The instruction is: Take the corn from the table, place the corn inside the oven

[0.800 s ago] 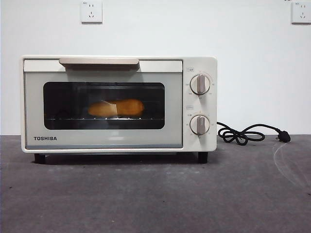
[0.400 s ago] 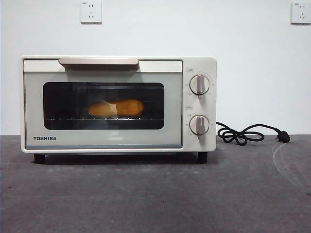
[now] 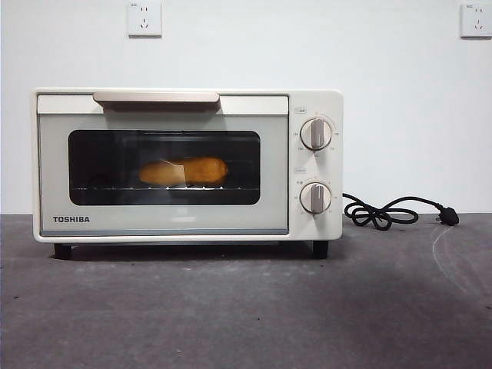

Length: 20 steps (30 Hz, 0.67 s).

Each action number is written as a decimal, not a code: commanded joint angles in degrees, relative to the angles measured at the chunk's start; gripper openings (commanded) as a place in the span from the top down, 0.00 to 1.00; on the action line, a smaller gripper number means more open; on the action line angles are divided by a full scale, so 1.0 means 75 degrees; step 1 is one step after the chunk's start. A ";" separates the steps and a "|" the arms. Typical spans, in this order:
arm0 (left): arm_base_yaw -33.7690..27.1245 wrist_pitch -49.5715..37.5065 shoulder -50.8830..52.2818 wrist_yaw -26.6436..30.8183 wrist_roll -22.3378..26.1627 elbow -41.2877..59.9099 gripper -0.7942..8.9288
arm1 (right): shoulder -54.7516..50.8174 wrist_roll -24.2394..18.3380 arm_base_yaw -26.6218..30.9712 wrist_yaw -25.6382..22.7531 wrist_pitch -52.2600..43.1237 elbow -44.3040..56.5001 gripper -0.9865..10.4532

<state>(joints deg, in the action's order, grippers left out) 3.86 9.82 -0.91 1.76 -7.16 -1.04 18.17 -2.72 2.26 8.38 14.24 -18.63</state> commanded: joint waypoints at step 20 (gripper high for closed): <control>-0.0023 -0.0058 -0.0012 -0.0035 -0.0038 0.0064 0.92 | -0.2363 0.0157 0.0009 -0.0382 -0.0516 0.2372 0.91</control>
<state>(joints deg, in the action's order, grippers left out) 3.86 9.82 -0.91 1.76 -7.16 -1.04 0.54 -1.91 2.26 5.76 10.61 -1.41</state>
